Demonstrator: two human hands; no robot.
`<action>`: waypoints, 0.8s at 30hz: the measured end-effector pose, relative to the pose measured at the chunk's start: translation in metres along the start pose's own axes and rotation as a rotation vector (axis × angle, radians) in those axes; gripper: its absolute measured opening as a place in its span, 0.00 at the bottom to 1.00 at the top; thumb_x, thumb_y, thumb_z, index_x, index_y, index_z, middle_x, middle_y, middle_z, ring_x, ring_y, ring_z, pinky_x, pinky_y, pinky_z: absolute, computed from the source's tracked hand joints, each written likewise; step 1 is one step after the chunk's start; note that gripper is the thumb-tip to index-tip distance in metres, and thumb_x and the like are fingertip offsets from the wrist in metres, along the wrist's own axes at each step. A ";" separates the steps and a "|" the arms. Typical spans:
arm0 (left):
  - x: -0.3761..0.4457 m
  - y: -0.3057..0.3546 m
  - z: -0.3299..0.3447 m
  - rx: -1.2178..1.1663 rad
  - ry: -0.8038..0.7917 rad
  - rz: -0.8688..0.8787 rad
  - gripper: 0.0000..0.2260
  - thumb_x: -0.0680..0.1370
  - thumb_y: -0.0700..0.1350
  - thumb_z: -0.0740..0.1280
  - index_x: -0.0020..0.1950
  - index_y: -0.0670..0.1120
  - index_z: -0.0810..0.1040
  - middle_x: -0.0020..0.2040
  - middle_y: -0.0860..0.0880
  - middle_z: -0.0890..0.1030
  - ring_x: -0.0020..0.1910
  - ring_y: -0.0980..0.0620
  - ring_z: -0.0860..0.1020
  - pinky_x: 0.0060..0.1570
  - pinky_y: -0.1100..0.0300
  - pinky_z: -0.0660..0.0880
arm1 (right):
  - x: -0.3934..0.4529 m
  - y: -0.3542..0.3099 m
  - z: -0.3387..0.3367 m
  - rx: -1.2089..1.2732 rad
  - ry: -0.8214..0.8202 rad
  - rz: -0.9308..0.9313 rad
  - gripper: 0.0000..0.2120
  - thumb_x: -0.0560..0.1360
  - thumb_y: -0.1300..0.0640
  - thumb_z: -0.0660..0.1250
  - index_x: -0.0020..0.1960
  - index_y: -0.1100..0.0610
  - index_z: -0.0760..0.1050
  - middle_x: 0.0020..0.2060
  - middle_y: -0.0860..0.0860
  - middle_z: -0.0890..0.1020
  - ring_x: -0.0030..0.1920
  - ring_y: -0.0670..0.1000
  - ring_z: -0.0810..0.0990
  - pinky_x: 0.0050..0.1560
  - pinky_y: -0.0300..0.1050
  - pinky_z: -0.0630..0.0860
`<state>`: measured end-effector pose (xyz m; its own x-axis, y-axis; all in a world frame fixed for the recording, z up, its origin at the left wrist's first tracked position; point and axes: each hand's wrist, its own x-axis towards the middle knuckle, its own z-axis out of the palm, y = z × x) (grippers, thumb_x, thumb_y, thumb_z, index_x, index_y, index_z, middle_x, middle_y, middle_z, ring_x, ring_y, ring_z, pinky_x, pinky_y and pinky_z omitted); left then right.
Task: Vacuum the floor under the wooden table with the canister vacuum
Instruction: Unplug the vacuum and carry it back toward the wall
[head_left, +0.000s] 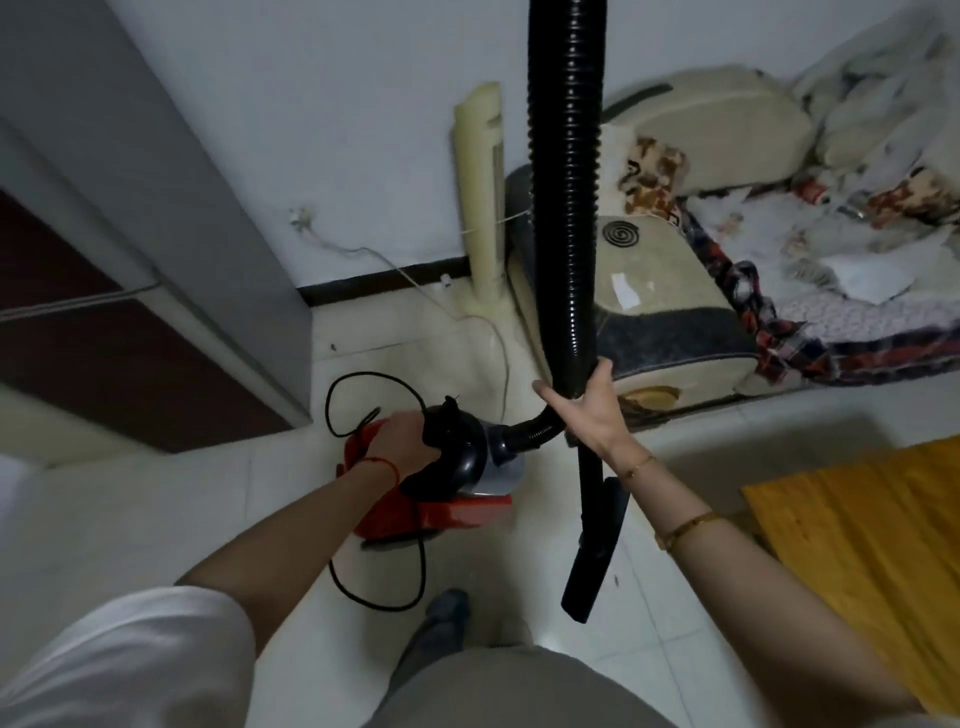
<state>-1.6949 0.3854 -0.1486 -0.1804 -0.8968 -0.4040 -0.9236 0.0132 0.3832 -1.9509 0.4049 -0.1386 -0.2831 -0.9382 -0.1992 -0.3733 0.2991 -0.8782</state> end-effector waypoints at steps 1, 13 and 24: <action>-0.011 -0.010 -0.004 -0.016 0.007 -0.021 0.07 0.73 0.42 0.67 0.46 0.38 0.79 0.44 0.42 0.82 0.44 0.44 0.81 0.38 0.59 0.72 | -0.004 -0.010 0.009 -0.014 -0.027 -0.028 0.38 0.60 0.35 0.75 0.58 0.48 0.58 0.57 0.52 0.72 0.57 0.54 0.76 0.58 0.51 0.76; -0.161 -0.164 -0.032 -0.134 0.176 -0.461 0.10 0.73 0.44 0.67 0.52 0.41 0.79 0.50 0.42 0.82 0.50 0.44 0.81 0.40 0.61 0.73 | -0.056 -0.095 0.187 -0.089 -0.464 -0.225 0.31 0.66 0.46 0.76 0.55 0.56 0.59 0.54 0.55 0.73 0.53 0.52 0.77 0.43 0.40 0.72; -0.297 -0.361 -0.053 -0.292 0.276 -0.832 0.16 0.72 0.46 0.70 0.57 0.41 0.77 0.54 0.42 0.81 0.53 0.45 0.80 0.46 0.60 0.75 | -0.159 -0.184 0.428 -0.168 -0.845 -0.407 0.29 0.68 0.48 0.75 0.56 0.56 0.60 0.52 0.54 0.74 0.50 0.52 0.78 0.36 0.35 0.72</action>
<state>-1.2899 0.6233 -0.1225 0.6247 -0.6418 -0.4449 -0.5908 -0.7610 0.2681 -1.4593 0.4246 -0.1319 0.6044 -0.7717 -0.1978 -0.4427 -0.1190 -0.8887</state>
